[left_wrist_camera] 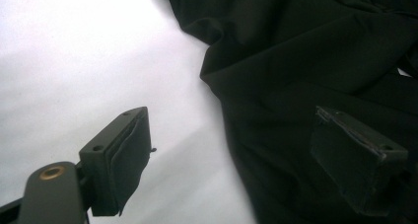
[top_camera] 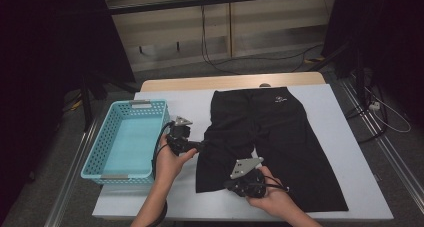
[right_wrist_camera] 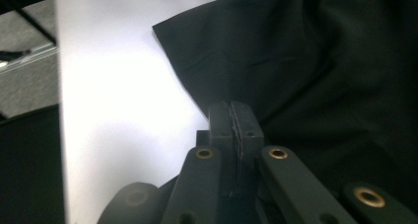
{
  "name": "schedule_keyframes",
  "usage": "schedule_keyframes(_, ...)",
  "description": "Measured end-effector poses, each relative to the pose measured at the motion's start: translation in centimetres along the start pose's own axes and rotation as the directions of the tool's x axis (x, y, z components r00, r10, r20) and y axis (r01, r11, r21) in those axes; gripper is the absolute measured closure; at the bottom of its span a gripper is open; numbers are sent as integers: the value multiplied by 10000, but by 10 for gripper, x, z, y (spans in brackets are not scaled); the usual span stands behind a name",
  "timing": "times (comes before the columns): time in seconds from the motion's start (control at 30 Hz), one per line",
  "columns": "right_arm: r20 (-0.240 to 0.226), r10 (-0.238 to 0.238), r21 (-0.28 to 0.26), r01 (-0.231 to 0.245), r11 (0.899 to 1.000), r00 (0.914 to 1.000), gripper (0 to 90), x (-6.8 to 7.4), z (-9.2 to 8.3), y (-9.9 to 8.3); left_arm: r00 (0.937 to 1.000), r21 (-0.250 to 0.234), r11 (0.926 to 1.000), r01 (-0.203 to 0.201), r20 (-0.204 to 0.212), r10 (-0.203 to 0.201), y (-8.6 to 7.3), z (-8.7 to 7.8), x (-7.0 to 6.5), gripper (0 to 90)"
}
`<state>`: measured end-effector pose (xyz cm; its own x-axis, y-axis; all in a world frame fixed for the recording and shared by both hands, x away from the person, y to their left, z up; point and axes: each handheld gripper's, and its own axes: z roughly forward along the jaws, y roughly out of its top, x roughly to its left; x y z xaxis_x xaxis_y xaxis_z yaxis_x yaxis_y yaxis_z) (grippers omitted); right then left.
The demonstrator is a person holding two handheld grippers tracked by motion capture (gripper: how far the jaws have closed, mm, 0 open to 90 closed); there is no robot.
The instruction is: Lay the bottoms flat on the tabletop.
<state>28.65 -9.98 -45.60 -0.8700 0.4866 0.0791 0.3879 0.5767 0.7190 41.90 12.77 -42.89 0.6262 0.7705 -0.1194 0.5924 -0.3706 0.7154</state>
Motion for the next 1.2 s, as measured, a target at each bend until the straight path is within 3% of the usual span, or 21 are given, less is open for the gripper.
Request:
schedule_keyframes(0.1,-392,-70,176,77,9998,9992,896,4,-6,-4,10000,-27,10000,18,-4,-18,0,0,0,162)
schedule_keyframes(0.17,-287,-248,135,252,9996,9993,872,6,-8,-6,10000,-18,10000,5,18,-5,1,-1,0,162)
schedule_keyframes(0.23,-246,-640,-60,639,9979,9976,720,8,-7,-5,10000,15,10000,-50,21,50,1,-1,0,163)
schedule_keyframes(0.27,-164,-674,-194,671,9976,9976,620,10,-6,-3,10000,33,10000,-31,62,30,1,-1,0,162)
schedule_keyframes(0.3,-90,-710,-364,706,9968,9974,574,12,-3,0,10000,-34,10000,30,21,-30,1,-1,0,162)
schedule_keyframes(0.4,68,-803,-488,805,9956,9967,487,19,6,8,10000,-60,10000,72,-26,-72,1,-2,1,162)
schedule_keyframes(0.5,28,-1020,-252,1021,9945,9948,475,22,19,12,10000,-8,10000,79,1,-79,1,-2,2,162)
schedule_keyframes(0.53,83,-1027,-266,1029,9943,9947,482,23,22,13,10000,37,10000,66,29,-66,1,-3,2,162)
schedule_keyframes(0.73,30,-829,-375,830,9958,9966,869,20,23,15,10000,8,10000,75,-30,-75,1,-3,1,162)
schedule_keyframes(0.93,-167,-935,-208,932,9954,9955,889,20,16,11,9995,-326,9991,-283,-132,278,-1,2,1,258)
schedule_keyframes(1.2,-442,-945,-15,946,9955,9945,889,21,7,6,9999,-564,9983,-142,49,145,-3,13,4,489)
